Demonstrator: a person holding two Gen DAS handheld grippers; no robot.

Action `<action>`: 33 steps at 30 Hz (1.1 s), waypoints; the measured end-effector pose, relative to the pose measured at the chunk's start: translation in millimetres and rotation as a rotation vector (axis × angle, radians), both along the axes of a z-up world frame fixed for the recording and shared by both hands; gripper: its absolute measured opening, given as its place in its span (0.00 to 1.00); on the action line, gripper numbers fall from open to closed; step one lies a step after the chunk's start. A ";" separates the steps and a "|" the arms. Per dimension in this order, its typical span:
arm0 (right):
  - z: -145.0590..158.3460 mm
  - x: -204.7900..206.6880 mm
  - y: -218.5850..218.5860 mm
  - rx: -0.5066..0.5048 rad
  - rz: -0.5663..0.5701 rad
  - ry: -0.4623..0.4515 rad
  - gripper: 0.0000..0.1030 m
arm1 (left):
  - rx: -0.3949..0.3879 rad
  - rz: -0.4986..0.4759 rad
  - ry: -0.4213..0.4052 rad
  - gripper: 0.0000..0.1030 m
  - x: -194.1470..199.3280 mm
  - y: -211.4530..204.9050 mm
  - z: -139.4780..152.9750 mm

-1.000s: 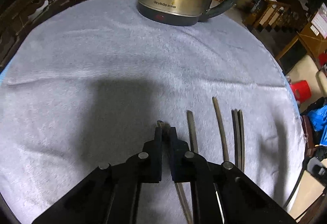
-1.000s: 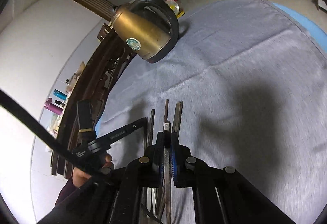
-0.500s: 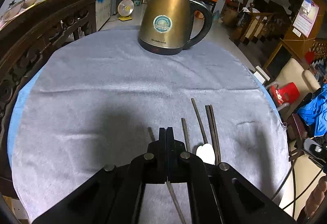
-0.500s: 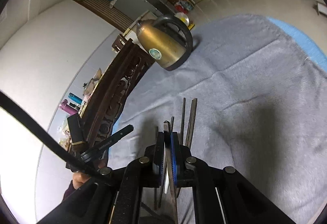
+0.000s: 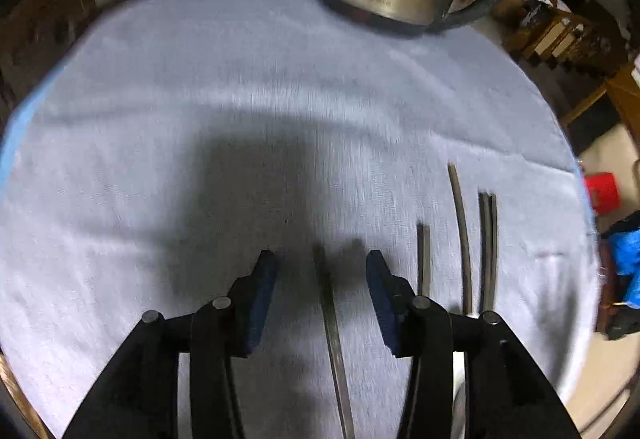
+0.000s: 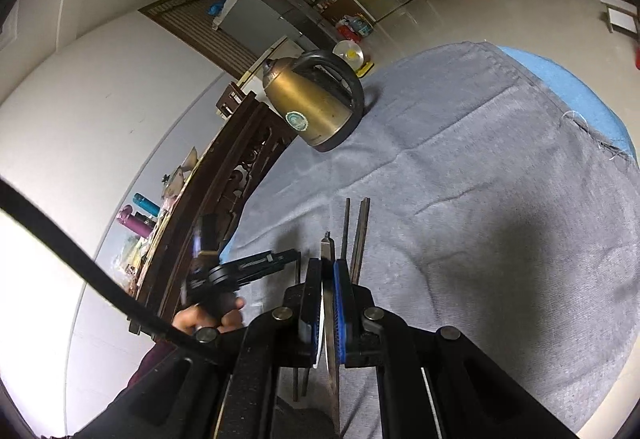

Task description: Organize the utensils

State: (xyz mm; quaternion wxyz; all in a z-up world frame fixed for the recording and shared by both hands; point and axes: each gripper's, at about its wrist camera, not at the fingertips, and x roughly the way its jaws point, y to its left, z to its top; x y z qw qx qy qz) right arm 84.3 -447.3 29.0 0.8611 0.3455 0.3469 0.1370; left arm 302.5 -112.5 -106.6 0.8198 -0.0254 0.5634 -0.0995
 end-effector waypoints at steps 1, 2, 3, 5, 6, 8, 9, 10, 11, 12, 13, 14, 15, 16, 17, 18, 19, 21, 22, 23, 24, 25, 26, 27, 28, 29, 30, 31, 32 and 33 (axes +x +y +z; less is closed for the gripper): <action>-1.7 0.4 -1.6 0.002 -0.001 0.004 0.07 | 0.003 -0.014 0.012 0.25 1.5 -3.7 -1.9; -3.5 1.0 -3.5 0.004 -0.001 0.009 0.06 | 0.025 -0.020 -0.009 0.13 0.8 -6.5 -1.4; -5.4 1.8 -4.2 0.007 0.002 0.016 0.06 | 0.034 -0.034 -0.005 0.06 0.1 -8.7 -3.2; -8.0 4.2 -3.6 0.009 0.005 0.027 0.06 | 0.054 -0.050 -0.025 0.06 -3.6 -10.6 -3.0; -8.4 3.9 -3.7 0.010 0.007 0.026 0.06 | 0.058 -0.046 -0.041 0.05 -7.2 -9.6 -1.2; -6.0 3.6 -1.9 0.008 0.009 0.021 0.06 | 0.041 -0.040 -0.083 0.05 -16.6 -5.2 7.9; -3.2 2.4 0.3 -0.003 0.009 0.015 0.06 | 0.028 -0.043 -0.108 0.05 -23.3 -2.9 15.7; -0.4 1.0 2.5 -0.011 0.011 0.009 0.06 | 0.022 -0.048 -0.129 0.05 -30.0 -1.0 22.8; 4.6 -1.5 5.9 -0.021 0.015 -0.003 0.06 | 0.016 -0.053 -0.156 0.05 -39.5 1.4 33.2; 8.5 -3.6 8.8 -0.030 0.018 -0.012 0.06 | 0.008 -0.057 -0.174 0.05 -47.8 3.9 41.4; 13.2 -6.1 12.5 -0.042 0.021 -0.022 0.06 | -0.005 -0.066 -0.204 0.05 -59.5 6.9 54.7; 17.4 -8.4 16.3 -0.061 0.022 -0.028 0.06 | -0.014 -0.073 -0.229 0.05 -66.5 11.2 65.9; 20.0 -9.5 19.8 -0.084 0.021 -0.025 0.06 | -0.024 -0.084 -0.261 0.05 -75.3 16.3 78.1; 21.2 -8.1 24.5 -0.128 0.017 -0.001 0.07 | -0.030 -0.096 -0.294 0.05 -85.3 17.5 88.8; 18.3 -4.1 27.8 -0.168 0.008 0.038 0.10 | -0.035 -0.109 -0.335 0.05 -92.8 20.3 103.1; 15.2 -1.0 28.7 -0.182 0.004 0.058 0.11 | -0.041 -0.120 -0.370 0.05 -106.0 23.1 113.8; 8.4 5.1 30.0 -0.201 0.003 0.089 0.25 | -0.051 -0.129 -0.393 0.05 -117.0 25.7 121.6; -11.6 24.3 31.4 -0.237 -0.015 0.173 0.62 | -0.068 -0.140 -0.441 0.05 -134.8 30.4 133.1; -21.3 32.8 32.0 -0.250 -0.032 0.211 0.67 | -0.074 -0.144 -0.472 0.05 -144.1 35.1 140.3; -32.9 45.9 35.0 -0.258 -0.042 0.245 0.67 | -0.085 -0.148 -0.498 0.05 -154.2 38.5 146.1; -40.6 56.9 39.2 -0.274 -0.039 0.262 0.64 | -0.096 -0.151 -0.516 0.05 -161.0 40.6 149.8; -46.1 66.6 43.1 -0.306 -0.044 0.283 0.52 | -0.103 -0.152 -0.537 0.05 -170.2 44.7 154.6; -52.4 77.0 47.4 -0.344 -0.056 0.315 0.42 | -0.109 -0.151 -0.558 0.05 -176.7 48.3 158.7; -62.8 93.5 53.6 -0.386 -0.062 0.371 0.39 | -0.120 -0.147 -0.579 0.05 -186.3 53.7 163.1; -68.3 101.8 56.6 -0.403 -0.059 0.401 0.34 | -0.132 -0.144 -0.594 0.05 -194.3 58.5 169.0; -78.1 114.9 62.5 -0.443 -0.065 0.451 0.31 | -0.142 -0.140 -0.606 0.05 -201.3 61.9 172.8; -84.2 122.3 68.0 -0.487 -0.071 0.482 0.30 | -0.152 -0.135 -0.624 0.05 -208.7 67.4 176.0; -88.7 125.6 70.9 -0.516 -0.069 0.501 0.25 | -0.163 -0.129 -0.639 0.05 -213.6 71.7 177.9; -89.3 127.7 80.2 -0.600 -0.079 0.501 0.09 | -0.175 -0.123 -0.650 0.05 -219.9 75.8 181.0; -91.8 128.2 85.2 -0.636 -0.070 0.519 0.09 | -0.184 -0.117 -0.656 0.05 -225.1 79.0 184.4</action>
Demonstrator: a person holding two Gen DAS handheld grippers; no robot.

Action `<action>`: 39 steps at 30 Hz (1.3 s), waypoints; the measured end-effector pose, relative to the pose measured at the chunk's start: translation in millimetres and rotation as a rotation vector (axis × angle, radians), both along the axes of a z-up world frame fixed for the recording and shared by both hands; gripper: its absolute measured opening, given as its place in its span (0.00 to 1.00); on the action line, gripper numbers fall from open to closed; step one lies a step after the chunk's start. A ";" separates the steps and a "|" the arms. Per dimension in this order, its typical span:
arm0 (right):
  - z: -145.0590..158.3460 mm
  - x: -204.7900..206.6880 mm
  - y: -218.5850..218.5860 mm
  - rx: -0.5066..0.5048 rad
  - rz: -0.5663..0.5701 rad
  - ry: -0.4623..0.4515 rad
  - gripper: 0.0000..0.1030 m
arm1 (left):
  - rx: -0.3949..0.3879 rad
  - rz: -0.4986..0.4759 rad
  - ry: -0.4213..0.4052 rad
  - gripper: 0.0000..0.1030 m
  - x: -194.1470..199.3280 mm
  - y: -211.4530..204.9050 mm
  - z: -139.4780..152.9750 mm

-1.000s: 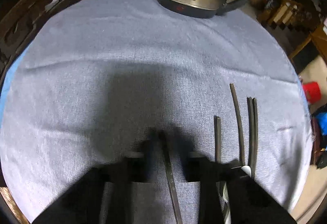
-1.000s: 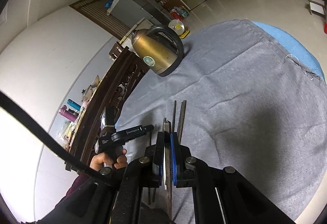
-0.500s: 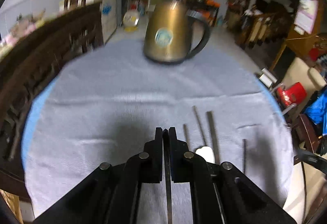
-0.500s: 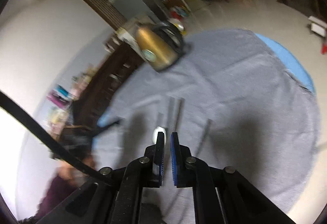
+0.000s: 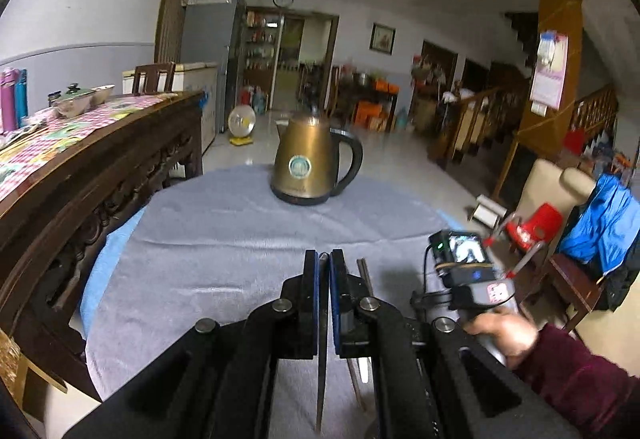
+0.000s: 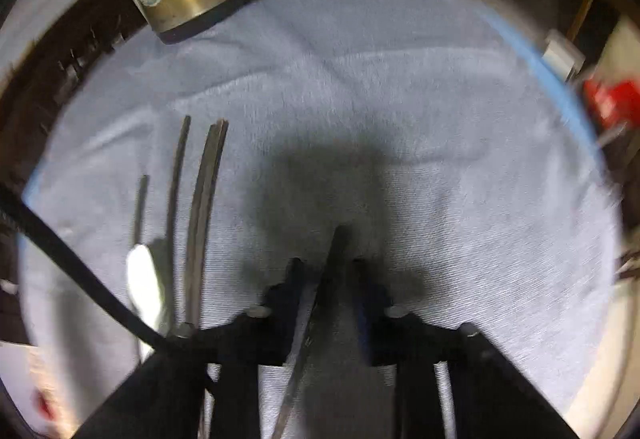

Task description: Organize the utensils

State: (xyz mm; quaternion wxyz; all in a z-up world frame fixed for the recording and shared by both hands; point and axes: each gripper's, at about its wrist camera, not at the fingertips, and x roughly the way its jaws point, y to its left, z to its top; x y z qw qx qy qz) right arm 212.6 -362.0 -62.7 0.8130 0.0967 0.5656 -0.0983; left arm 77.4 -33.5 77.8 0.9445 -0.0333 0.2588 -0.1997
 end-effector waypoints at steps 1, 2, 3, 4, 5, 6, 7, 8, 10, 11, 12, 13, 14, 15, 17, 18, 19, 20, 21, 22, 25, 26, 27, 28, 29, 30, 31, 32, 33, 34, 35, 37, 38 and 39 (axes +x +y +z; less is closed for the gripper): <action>0.1 -1.7 3.5 -0.014 0.001 -0.006 0.08 | -0.009 0.003 -0.004 0.05 -3.6 2.2 1.5; -1.1 -5.4 5.2 -0.003 0.003 -0.012 0.08 | -0.019 0.003 -0.010 0.05 -8.0 5.1 4.2; -0.4 -8.8 5.5 0.000 0.005 -0.021 0.08 | -0.027 0.002 -0.016 0.05 -13.1 8.1 8.6; 3.5 -16.0 4.5 0.001 0.003 -0.048 0.07 | -0.032 -0.002 -0.029 0.05 -17.8 9.9 12.7; 8.7 -22.3 3.4 0.013 0.004 -0.075 0.07 | -0.033 -0.003 -0.041 0.05 -21.5 10.7 16.2; 17.9 -32.4 1.6 0.041 0.013 -0.119 0.07 | -0.036 -0.005 -0.050 0.05 -24.6 11.6 19.6; 28.0 -43.0 0.0 0.052 0.017 -0.157 0.07 | -0.042 -0.008 -0.061 0.05 -28.1 12.0 23.8; 41.7 -57.3 -1.1 0.054 0.022 -0.207 0.06 | -0.049 -0.010 -0.076 0.05 -31.8 12.2 29.0; 68.3 -85.5 -2.1 0.062 0.046 -0.312 0.06 | -0.058 -0.014 -0.105 0.05 -38.7 12.0 38.6; 83.2 -101.7 -1.8 0.062 0.057 -0.367 0.06 | -0.067 -0.018 -0.117 0.05 -43.0 11.9 44.9; 92.4 -112.6 -2.6 0.064 0.066 -0.405 0.06 | -0.075 -0.019 -0.127 0.05 -47.0 12.3 49.9; 104.7 -124.8 0.0 0.069 0.079 -0.459 0.06 | -0.085 -0.021 -0.142 0.05 -51.3 12.1 55.1; 119.7 -139.5 4.0 0.067 0.091 -0.513 0.06 | -0.095 -0.023 -0.157 0.05 -55.7 11.9 60.3; 133.6 -154.6 7.3 0.057 0.102 -0.574 0.06 | -0.102 -0.022 -0.166 0.05 -60.4 12.1 64.1; 158.5 -183.8 13.2 0.057 0.120 -0.698 0.06 | -0.125 -0.026 -0.187 0.05 -69.7 12.7 72.8; 169.5 -194.4 18.2 0.055 0.124 -0.745 0.06 | -0.133 -0.027 -0.197 0.05 -73.0 12.6 76.1; 179.8 -208.0 23.9 0.053 0.126 -0.799 0.06 | -0.141 -0.028 -0.209 0.05 -76.5 12.2 80.2; 189.8 -217.3 28.7 0.053 0.128 -0.842 0.06 | -0.147 -0.031 -0.214 0.05 -80.7 12.2 83.0; 197.3 -220.4 32.7 0.051 0.129 -0.870 0.06 | -0.154 -0.033 -0.216 0.05 -82.8 12.4 85.1; 203.3 -226.7 37.5 0.049 0.131 -0.896 0.06 | -0.163 -0.034 -0.218 0.05 -84.8 12.5 86.8; 218.7 -245.6 51.2 0.040 0.144 -0.969 0.06 | -0.180 -0.034 -0.216 0.05 -88.4 11.5 88.0; 223.9 -251.0 56.9 0.038 0.152 -0.985 0.06 | -0.187 -0.035 -0.210 0.05 -88.7 11.5 87.0; 227.9 -257.8 62.0 0.042 0.164 -0.997 0.06 | -0.191 -0.038 -0.204 0.05 -87.7 10.9 84.8; 231.1 -263.4 67.1 0.045 0.176 -1.003 0.06 | -0.195 -0.040 -0.193 0.05 -86.4 10.0 81.9; 231.7 -264.9 71.9 0.048 0.184 -1.005 0.06 | -0.199 -0.041 -0.185 0.05 -86.4 9.8 81.0; 233.9 -269.1 77.5 0.053 0.196 -1.005 0.06 | -0.200 -0.045 -0.172 0.05 -84.5 8.3 76.9; 237.6 -274.1 82.5 0.058 0.205 -1.005 0.06 | -0.199 -0.045 -0.161 0.05 -83.3 7.0 73.9; 238.6 -278.8 85.2 0.060 0.213 -1.003 0.06 | -0.197 -0.044 -0.153 0.05 -84.0 5.9 71.1; 238.7 -281.3 88.3 0.062 0.224 -0.997 0.06 | -0.193 -0.042 -0.144 0.05 -84.3 4.3 67.2; 239.2 -283.4 92.3 0.061 0.235 -0.990 0.06 | -0.191 -0.040 -0.128 0.05 -81.5 3.1 61.9; 239.0 -284.7 97.7 0.056 0.243 -0.986 0.06 | -0.192 -0.041 -0.114 0.05 -80.9 2.2 58.5; 237.3 -291.4 103.7 0.037 0.253 -0.987 0.06 | -0.188 -0.035 -0.086 0.05 -77.3 0.9 50.5; 236.1 -293.9 103.9 0.037 0.255 -0.986 0.06 | -0.184 -0.032 -0.079 0.05 -78.1 0.8 48.0; 235.0 -301.8 101.3 0.044 0.252 -0.988 0.06 | -0.181 -0.028 -0.069 0.05 -76.6 1.0 44.9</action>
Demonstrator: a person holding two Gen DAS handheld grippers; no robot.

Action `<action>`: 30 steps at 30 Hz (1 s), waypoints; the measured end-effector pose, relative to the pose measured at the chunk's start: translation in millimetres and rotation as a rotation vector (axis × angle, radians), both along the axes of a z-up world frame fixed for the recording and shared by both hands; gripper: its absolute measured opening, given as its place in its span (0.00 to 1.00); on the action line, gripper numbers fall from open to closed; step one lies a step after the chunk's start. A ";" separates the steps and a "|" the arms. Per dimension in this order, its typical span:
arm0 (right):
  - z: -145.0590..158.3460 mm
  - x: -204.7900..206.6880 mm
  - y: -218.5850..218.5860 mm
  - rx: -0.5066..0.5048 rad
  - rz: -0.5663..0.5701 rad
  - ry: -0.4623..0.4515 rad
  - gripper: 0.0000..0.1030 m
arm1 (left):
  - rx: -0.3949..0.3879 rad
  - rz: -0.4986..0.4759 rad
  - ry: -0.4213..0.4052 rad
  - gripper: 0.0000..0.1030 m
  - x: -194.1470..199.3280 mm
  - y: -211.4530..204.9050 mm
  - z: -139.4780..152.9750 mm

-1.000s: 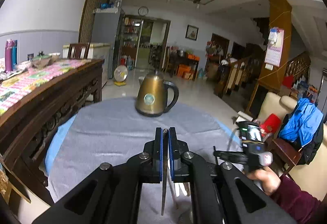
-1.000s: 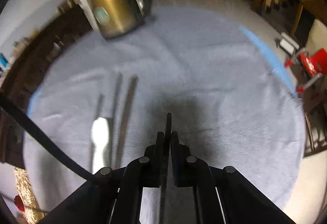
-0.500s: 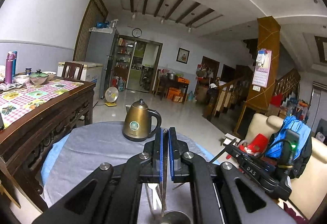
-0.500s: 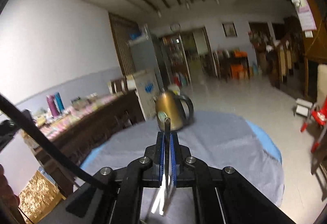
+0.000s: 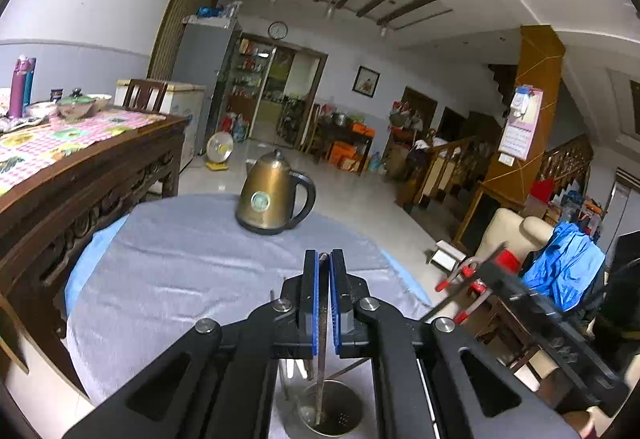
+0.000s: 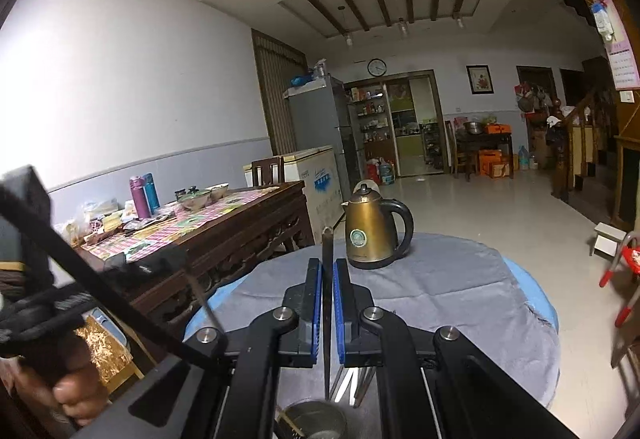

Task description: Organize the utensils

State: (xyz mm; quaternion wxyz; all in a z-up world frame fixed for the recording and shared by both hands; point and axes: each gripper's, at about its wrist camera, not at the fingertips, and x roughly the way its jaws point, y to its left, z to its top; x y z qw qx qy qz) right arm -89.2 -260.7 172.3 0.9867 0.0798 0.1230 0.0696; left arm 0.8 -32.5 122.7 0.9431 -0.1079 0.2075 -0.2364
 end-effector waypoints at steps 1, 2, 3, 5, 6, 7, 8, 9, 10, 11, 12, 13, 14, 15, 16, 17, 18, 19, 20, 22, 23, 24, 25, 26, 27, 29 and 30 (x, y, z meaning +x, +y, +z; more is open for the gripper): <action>1.1 -3.6 -1.9 0.004 0.000 -0.002 0.06 | 0.001 0.001 0.008 0.05 0.0 0.5 -1.9; 1.7 -6.4 -2.8 0.009 -0.003 -0.007 0.06 | 0.001 0.002 0.017 0.05 0.9 0.9 -4.3; 2.7 -8.4 -3.8 0.014 -0.006 -0.010 0.06 | 0.003 0.004 0.022 0.05 0.4 1.1 -5.8; 5.1 -9.2 -5.9 0.025 -0.003 -0.013 0.06 | 0.011 0.005 0.035 0.05 0.7 0.8 -10.3; 4.9 -9.7 -6.1 0.030 -0.004 -0.012 0.06 | 0.015 0.005 0.041 0.05 1.0 0.5 -12.0; 5.6 -13.1 -6.4 0.035 -0.003 -0.011 0.06 | 0.018 0.005 0.046 0.05 1.1 0.3 -13.9; 5.8 -16.1 -8.1 0.040 -0.001 -0.012 0.06 | 0.023 0.006 0.050 0.05 0.9 -0.2 -15.8; 5.1 -16.8 -7.6 0.041 0.001 -0.013 0.06 | 0.029 0.008 0.055 0.05 0.9 -0.7 -17.5; 4.2 -17.6 -6.0 0.033 0.003 -0.011 0.06 | 0.033 0.008 0.061 0.05 0.7 -1.5 -18.1; 1.8 -17.0 -3.6 0.020 0.002 -0.006 0.06 | 0.034 0.008 0.072 0.05 1.6 -1.4 -19.3; -1.3 -17.5 -3.3 0.015 0.006 0.007 0.06 | 0.034 0.009 0.082 0.05 2.2 -0.6 -20.7; -5.3 -14.6 -1.6 0.011 0.015 0.032 0.06 | 0.035 0.009 0.087 0.05 3.3 -0.4 -20.7; -10.3 -10.4 0.2 0.005 0.022 0.067 0.06 | 0.039 0.009 0.091 0.05 3.5 0.5 -21.2; -14.9 -7.9 0.5 0.000 0.023 0.093 0.06 | 0.043 0.008 0.094 0.05 3.7 1.0 -21.0; -22.1 -3.2 1.3 -0.004 0.029 0.136 0.07 | 0.045 0.008 0.102 0.05 4.5 2.0 -21.2; -29.0 1.8 1.2 -0.003 0.046 0.185 0.07 | 0.039 0.005 0.107 0.05 4.3 4.4 -21.0; -35.0 6.5 -0.1 0.003 0.056 0.223 0.07 | 0.035 0.007 0.104 0.06 3.2 7.2 -19.9; -40.4 9.6 -2.1 0.016 0.063 0.253 0.07 | 0.035 0.010 0.099 0.10 3.2 9.4 -19.2; -43.8 10.7 -6.6 0.042 0.075 0.265 0.10 | 0.032 0.014 0.088 0.16 1.6 13.1 -17.6; -43.8 6.4 -17.6 0.083 0.070 0.238 0.21 | 0.006 0.031 0.063 0.50 -2.7 23.1 -13.7; -42.0 2.6 -21.6 0.098 0.062 0.222 0.33 | -0.005 0.046 0.049 0.53 -4.7 27.3 -12.3; -39.5 -2.4 -31.0 0.127 0.045 0.190 0.40 | -0.013 0.060 0.031 0.53 -6.5 32.7 -10.3; -37.3 -8.1 -37.1 0.147 0.027 0.159 0.49 | -0.015 0.071 0.021 0.53 -6.8 36.0 -9.1; -36.0 -11.6 -40.5 0.156 0.011 0.135 0.50 | -0.016 0.084 0.016 0.53 -6.2 39.6 -8.8; -36.0 -15.6 -47.8 0.157 -0.020 0.111 0.50 | -0.015 0.105 0.018 0.54 -4.1 44.0 -9.4; -38.0 -14.6 -59.2 0.168 -0.051 0.118 0.50 | -0.018 0.130 0.032 0.54 2.7 51.7 -11.9; -40.7 -14.0 -65.1 0.183 -0.065 0.124 0.50 | -0.021 0.145 0.043 0.54 6.8 55.6 -13.7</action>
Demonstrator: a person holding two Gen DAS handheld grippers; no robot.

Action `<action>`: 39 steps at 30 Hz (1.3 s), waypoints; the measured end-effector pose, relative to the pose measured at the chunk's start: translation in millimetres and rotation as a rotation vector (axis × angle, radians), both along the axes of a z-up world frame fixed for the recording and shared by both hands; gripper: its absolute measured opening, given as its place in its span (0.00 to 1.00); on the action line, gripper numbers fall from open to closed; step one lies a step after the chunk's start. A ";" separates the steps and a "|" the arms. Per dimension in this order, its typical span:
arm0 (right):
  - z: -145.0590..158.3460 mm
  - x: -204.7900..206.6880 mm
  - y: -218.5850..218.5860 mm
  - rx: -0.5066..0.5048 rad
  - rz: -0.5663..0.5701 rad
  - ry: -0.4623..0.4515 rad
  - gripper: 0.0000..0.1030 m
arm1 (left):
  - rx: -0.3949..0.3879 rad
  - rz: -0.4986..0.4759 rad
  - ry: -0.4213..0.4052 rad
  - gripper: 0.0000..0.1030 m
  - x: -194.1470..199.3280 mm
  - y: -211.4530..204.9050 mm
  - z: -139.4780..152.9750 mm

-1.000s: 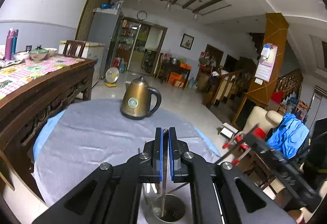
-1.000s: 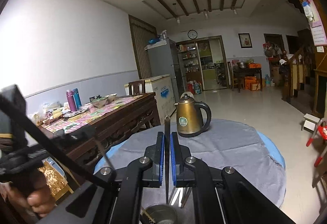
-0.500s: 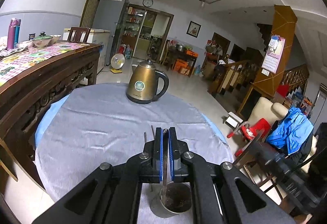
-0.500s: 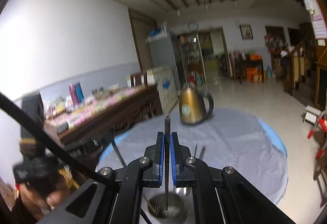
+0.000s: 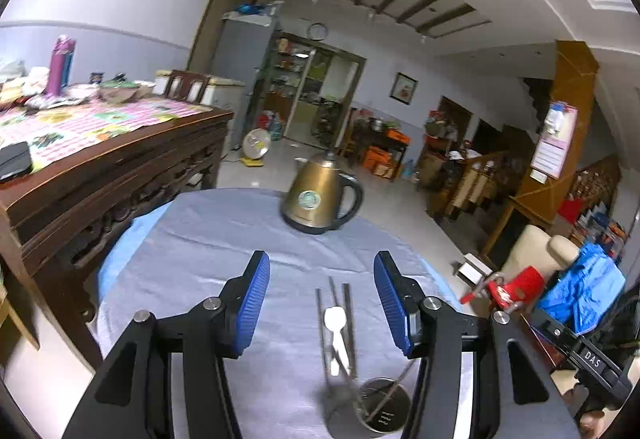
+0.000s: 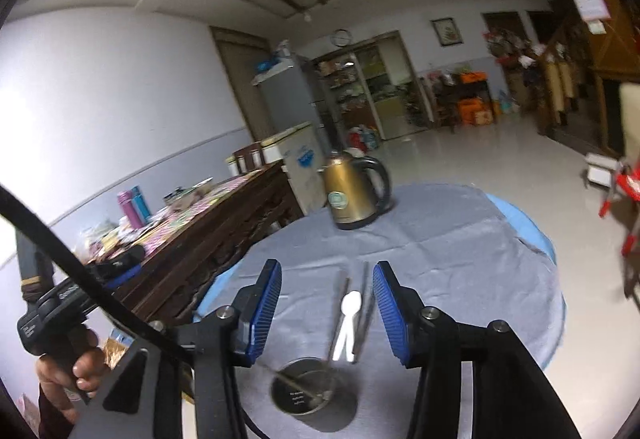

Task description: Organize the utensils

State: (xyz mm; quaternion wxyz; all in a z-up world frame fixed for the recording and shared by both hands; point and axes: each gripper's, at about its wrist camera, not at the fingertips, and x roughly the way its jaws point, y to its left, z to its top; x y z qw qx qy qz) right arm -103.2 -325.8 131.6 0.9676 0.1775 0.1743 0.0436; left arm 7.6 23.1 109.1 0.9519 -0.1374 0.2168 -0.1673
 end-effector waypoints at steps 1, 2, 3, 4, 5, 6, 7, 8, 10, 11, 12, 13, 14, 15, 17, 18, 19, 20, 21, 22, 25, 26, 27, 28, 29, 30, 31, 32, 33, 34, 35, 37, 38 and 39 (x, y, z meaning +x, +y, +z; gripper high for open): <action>-5.0 2.1 -7.0 0.019 -0.016 0.013 0.50 | -0.006 0.016 0.013 0.54 4.8 4.9 -2.3; -9.3 4.8 -12.8 0.033 -0.028 0.027 0.50 | -0.012 0.035 0.029 0.54 10.0 10.9 -6.9; -13.2 6.6 -17.2 0.043 -0.040 0.038 0.50 | -0.012 0.046 0.037 0.54 13.4 13.9 -9.6; -19.0 8.9 -23.3 0.057 -0.054 0.053 0.50 | -0.007 0.062 0.050 0.54 18.6 17.0 -13.7; -24.3 11.3 -28.9 0.067 -0.063 0.068 0.50 | 0.001 0.078 0.068 0.54 24.8 19.4 -20.0; -28.4 13.8 -32.7 0.075 -0.069 0.082 0.50 | 0.008 0.091 0.088 0.54 31.8 21.5 -27.4; -33.3 16.0 -37.3 0.082 -0.076 0.096 0.50 | 0.017 0.099 0.110 0.54 39.2 22.4 -35.0; -40.9 20.4 -42.3 0.095 -0.085 0.118 0.50 | 0.028 0.102 0.131 0.54 46.5 22.5 -43.8; -54.5 28.4 -48.6 0.120 -0.092 0.157 0.50 | 0.060 0.104 0.193 0.54 64.2 20.1 -65.5; -61.8 32.3 -51.5 0.135 -0.094 0.176 0.50 | 0.075 0.102 0.233 0.54 74.4 18.6 -80.1; -69.5 37.4 -54.3 0.152 -0.095 0.195 0.50 | 0.088 0.100 0.264 0.54 81.1 17.1 -92.8; -77.7 41.5 -56.8 0.167 -0.094 0.213 0.50 | 0.106 0.095 0.301 0.54 89.8 13.4 -105.4; -86.0 45.1 -59.9 0.180 -0.094 0.233 0.50 | 0.128 0.082 0.339 0.54 99.4 8.0 -119.3; -94.0 48.5 -62.9 0.191 -0.094 0.253 0.50 | 0.144 0.069 0.361 0.54 105.7 3.0 -129.2; -107.2 53.4 -65.0 0.207 -0.094 0.283 0.50 | 0.174 0.032 0.400 0.54 117.6 -12.4 -148.6; -116.1 58.2 -67.2 0.217 -0.087 0.304 0.50 | 0.185 0.005 0.409 0.54 123.5 -21.9 -156.0; -125.2 62.9 -68.8 0.229 -0.078 0.324 0.50 | 0.196 -0.019 0.410 0.54 129.0 -32.7 -159.9; -133.1 67.3 -70.2 0.239 -0.068 0.336 0.50 | 0.207 -0.038 0.407 0.54 133.5 -41.0 -162.1; -141.8 72.2 -71.4 0.250 -0.057 0.348 0.50 | 0.223 -0.061 0.399 0.54 139.9 -52.1 -164.2; -147.6 77.2 -71.1 0.258 -0.048 0.357 0.50 | 0.235 -0.081 0.391 0.54 147.2 -59.9 -167.7; -174.2 91.9 -74.3 0.308 -0.013 0.392 0.50 | 0.261 -0.137 0.376 0.54 166.5 -84.8 -171.4; -185.3 96.9 -76.1 0.330 -0.004 0.407 0.50 | 0.274 -0.162 0.366 0.54 172.1 -96.1 -173.3; -192.8 99.7 -77.6 0.349 0.001 0.416 0.50 | 0.292 -0.191 0.356 0.54 176.8 -108.0 -175.5; -196.5 101.6 -78.7 0.361 0.003 0.420 0.50 | 0.304 -0.210 0.352 0.54 179.2 -116.7 -177.6; -201.8 103.9 -80.8 0.378 0.006 0.425 0.50 | 0.321 -0.242 0.346 0.54 182.8 -129.6 -180.7; -207.5 106.7 -83.5 0.395 0.012 0.429 0.50 | 0.329 -0.261 0.344 0.54 184.9 -136.8 -183.4; -210.5 108.7 -84.7 0.399 0.015 0.430 0.50 | 0.339 -0.285 0.341 0.54 187.2 -146.2 -185.4; -211.0 109.6 -85.8 0.398 0.016 0.431 0.50 | 0.356 -0.310 0.339 0.54 191.0 -157.6 -188.2; -212.8 111.6 -86.5 0.392 0.021 0.431 0.50 | 0.367 -0.320 0.337 0.54 193.7 -163.6 -189.0; -213.2 113.5 -86.7 0.389 0.023 0.432 0.50 | 0.382 -0.329 0.335 0.55 197.9 -171.4 -191.0; -215.0 115.6 -86.8 0.387 0.028 0.435 0.50 | 0.397 -0.339 0.340 0.55 203.1 -180.2 -193.4; -216.6 121.1 -86.1 0.385 0.034 0.439 0.50 | 0.405 -0.356 0.356 0.58 208.7 -189.9 -197.7; -217.6 122.7 -85.2 0.383 0.037 0.441 0.50 | 0.412 -0.365 0.362 0.58 211.4 -195.1 -200.2; -219.5 124.4 -84.1 0.379 0.041 0.445 0.50 | 0.425 -0.368 0.364 0.58 213.0 -199.3 -202.6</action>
